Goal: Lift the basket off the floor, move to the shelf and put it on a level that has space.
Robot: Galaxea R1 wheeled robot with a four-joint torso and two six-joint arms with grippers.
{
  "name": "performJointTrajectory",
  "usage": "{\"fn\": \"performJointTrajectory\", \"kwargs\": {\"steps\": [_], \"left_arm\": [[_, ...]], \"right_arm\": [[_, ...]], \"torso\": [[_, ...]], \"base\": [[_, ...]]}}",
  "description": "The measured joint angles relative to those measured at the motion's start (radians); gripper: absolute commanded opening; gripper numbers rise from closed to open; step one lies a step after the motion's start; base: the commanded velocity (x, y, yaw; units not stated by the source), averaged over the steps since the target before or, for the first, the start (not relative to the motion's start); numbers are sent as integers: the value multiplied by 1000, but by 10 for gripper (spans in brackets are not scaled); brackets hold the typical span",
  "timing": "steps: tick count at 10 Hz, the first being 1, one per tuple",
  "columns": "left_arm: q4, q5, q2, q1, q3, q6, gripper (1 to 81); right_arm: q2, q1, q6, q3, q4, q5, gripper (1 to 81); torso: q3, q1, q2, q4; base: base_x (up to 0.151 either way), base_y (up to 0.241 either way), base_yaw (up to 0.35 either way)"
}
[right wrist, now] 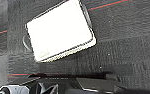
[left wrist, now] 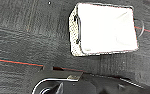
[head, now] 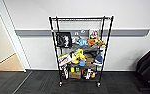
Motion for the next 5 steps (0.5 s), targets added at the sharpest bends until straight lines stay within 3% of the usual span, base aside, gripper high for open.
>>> {"fn": "performJointTrajectory", "kwargs": {"steps": [2,5], "left_arm": [[0,5,-3,13,-5,0,811],[0,3,-3,-1,-3,0,811]], "right_arm": [[3,13,0,-7,46,1,811],[-6,30,0,-32,94,0,811]], "torso": [[-2,30,-48,21],[-46,79,-129,22]], "base": [[0,0,0],[0,0,0]]}}
